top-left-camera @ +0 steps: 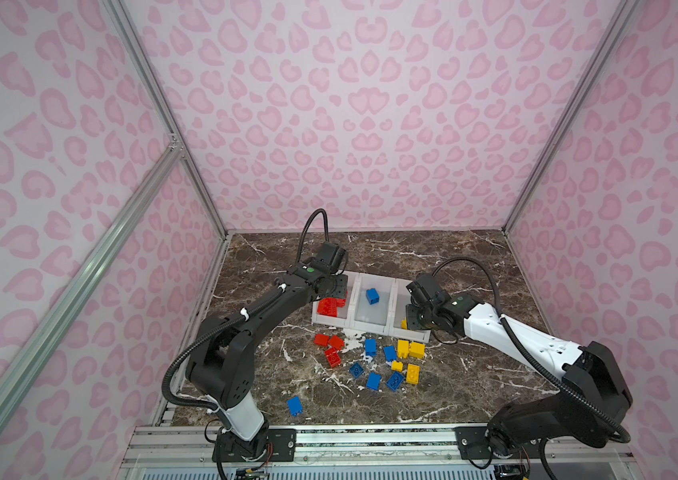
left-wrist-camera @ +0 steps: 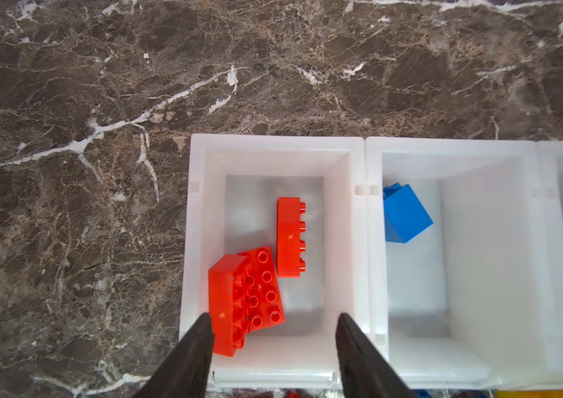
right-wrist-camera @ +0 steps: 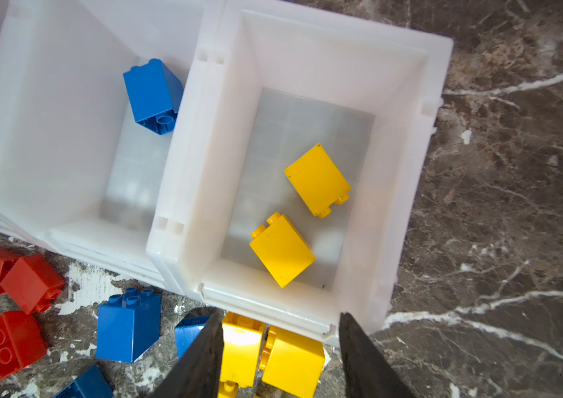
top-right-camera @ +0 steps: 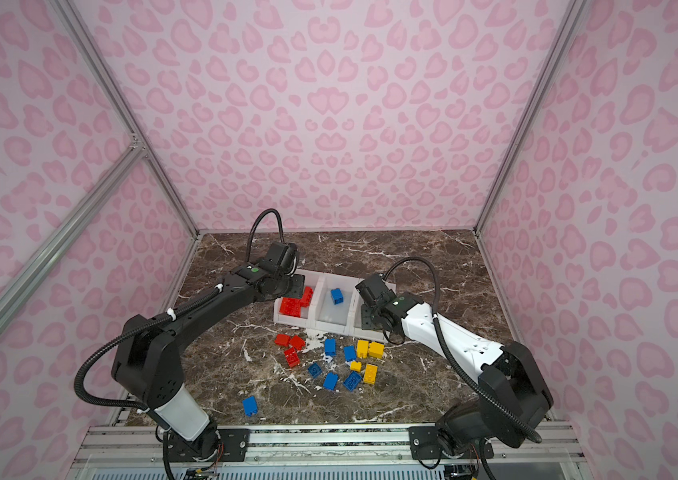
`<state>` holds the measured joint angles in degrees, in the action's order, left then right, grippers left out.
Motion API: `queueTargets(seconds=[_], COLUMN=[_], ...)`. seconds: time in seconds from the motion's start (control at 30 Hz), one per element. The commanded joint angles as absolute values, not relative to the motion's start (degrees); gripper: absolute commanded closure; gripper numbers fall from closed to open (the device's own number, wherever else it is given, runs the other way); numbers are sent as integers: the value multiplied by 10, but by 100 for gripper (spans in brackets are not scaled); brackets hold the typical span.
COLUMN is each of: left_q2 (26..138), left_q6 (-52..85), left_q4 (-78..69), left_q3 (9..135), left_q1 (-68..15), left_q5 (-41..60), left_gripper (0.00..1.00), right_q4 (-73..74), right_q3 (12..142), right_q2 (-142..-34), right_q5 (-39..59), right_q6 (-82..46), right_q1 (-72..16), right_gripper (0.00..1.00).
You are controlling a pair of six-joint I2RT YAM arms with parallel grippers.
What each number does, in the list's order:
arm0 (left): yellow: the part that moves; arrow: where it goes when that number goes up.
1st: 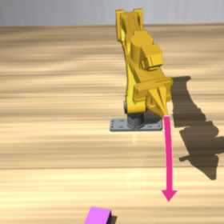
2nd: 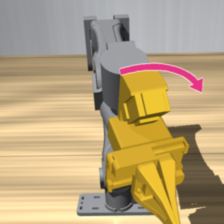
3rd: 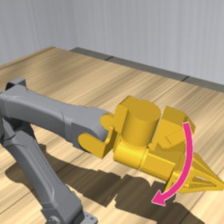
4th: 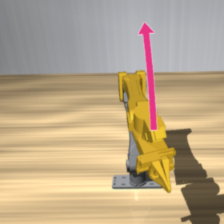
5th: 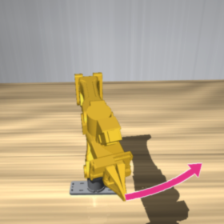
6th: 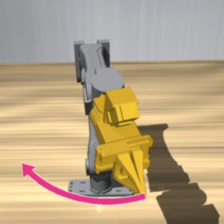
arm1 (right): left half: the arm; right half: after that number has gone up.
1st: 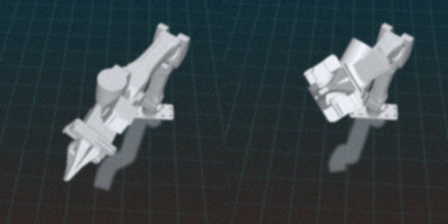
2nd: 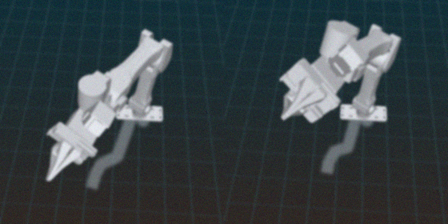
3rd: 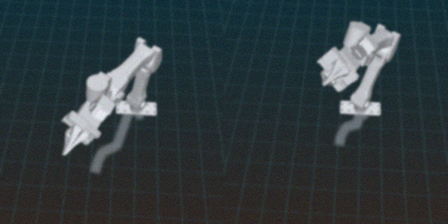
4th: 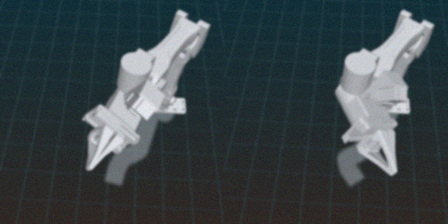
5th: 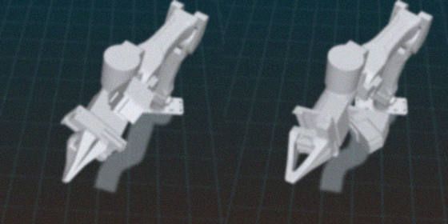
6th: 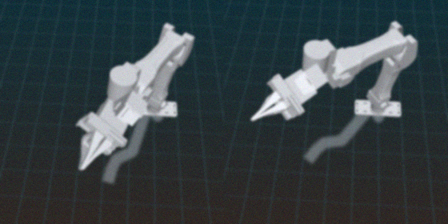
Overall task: Sort the legos into containers by color
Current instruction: 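Grasp another yellow brick with the right gripper while the left gripper withdraws, then carry the yellow brick into the yellow compartment and open the right gripper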
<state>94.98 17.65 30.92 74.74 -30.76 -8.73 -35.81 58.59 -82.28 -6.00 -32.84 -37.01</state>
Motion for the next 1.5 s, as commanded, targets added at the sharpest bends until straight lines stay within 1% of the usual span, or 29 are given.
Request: queueTargets(seconds=[0.0,0.23,0.5,0.7,0.97,1.07,1.2,1.33,1.47], left_q2=[913,784,648,593,562,558,552,553,560], left_q6=[194,237,316,345,361,365,367,367,367], left_q4=[291,275,266,260,264,265,267,267,267], left_q3=[716,596,453,399,363,356,353,355,359], left_q1=[-308,-307,-308,-310,-315,-316,-319,-320,-322], left_q5=[-70,-63,-55,-51,-50,-50,-54,-54,-53], left_gripper=[41,41,41,41,41,41,41,41,41], right_q4=[-366,-374,-385,-359,-314,-310,-307,-308,-319], right_q3=[577,544,481,436,410,411,398,388,392], right_q2=[-816,-791,-767,-777,-811,-826,-831,-819,-808], right_q5=[-69,-78,-100,-102,-89,-85,-83,-85,-93], right_q6=[-336,-370,-467,-526,-555,-555,-563,-570,-568], right_q1=[-373,-405,-496,-537,-552,-555,-557,-557,-556], right_gripper=[45,45,45,44,45,48,57,64,67])
